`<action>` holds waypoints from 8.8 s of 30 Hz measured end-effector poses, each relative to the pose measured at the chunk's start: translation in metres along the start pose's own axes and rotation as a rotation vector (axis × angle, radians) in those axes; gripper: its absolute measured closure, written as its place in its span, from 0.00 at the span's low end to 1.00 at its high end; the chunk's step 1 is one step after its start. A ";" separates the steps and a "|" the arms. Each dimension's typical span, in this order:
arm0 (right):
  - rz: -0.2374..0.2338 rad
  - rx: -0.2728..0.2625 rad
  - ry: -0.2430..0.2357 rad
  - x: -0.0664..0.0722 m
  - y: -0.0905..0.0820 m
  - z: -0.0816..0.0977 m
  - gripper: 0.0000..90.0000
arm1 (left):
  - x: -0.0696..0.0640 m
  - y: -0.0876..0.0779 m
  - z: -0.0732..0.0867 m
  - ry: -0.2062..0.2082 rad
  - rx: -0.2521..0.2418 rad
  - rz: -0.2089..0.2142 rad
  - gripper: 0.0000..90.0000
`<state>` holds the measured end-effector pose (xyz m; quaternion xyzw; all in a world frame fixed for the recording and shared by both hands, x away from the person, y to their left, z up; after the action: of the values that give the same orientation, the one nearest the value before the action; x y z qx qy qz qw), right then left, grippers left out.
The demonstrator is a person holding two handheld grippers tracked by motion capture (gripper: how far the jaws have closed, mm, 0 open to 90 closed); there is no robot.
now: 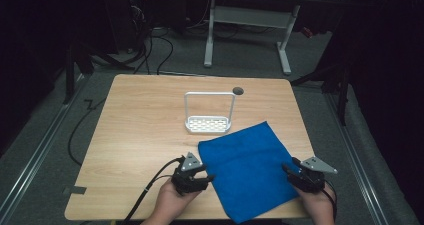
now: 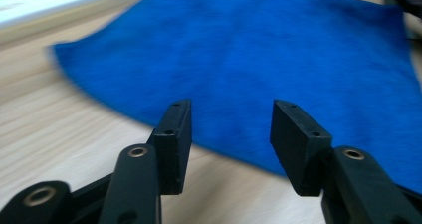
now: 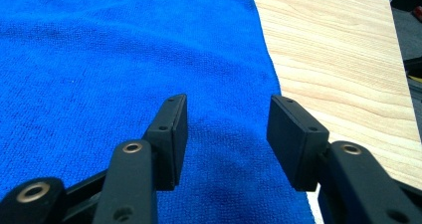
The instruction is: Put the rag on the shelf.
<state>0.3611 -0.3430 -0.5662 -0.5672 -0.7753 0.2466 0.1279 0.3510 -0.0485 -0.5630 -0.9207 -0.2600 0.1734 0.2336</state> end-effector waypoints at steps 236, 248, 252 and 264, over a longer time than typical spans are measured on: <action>-0.173 -0.380 -0.052 0.108 -0.007 -0.145 0.98 | 0.105 -0.145 -0.081 0.012 -0.462 -0.337 0.98; -0.177 -0.489 -0.060 0.111 -0.040 -0.175 0.98 | 0.086 -0.170 -0.109 0.073 -0.541 -0.343 0.98; -0.173 -0.520 -0.069 0.112 -0.049 -0.186 0.98 | 0.084 -0.177 -0.119 0.087 -0.566 -0.348 0.98; -0.166 -0.582 -0.095 0.111 -0.060 -0.220 0.98 | 0.086 -0.190 -0.153 0.129 -0.610 -0.361 0.98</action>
<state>0.3812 -0.1998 -0.3570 -0.5025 -0.8622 0.0290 -0.0565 0.4120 0.0915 -0.3542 -0.8965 -0.4427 -0.0148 -0.0092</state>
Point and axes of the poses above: each handheld gripper's, and its own axes: y roughly forward along the jaws, z roughly out of its underside, x roughly to its left, the point moved 9 cm from there along y, roughly forward along the jaws, and after that the axes turned 4 degrees about -x, right-handed, at the moved point
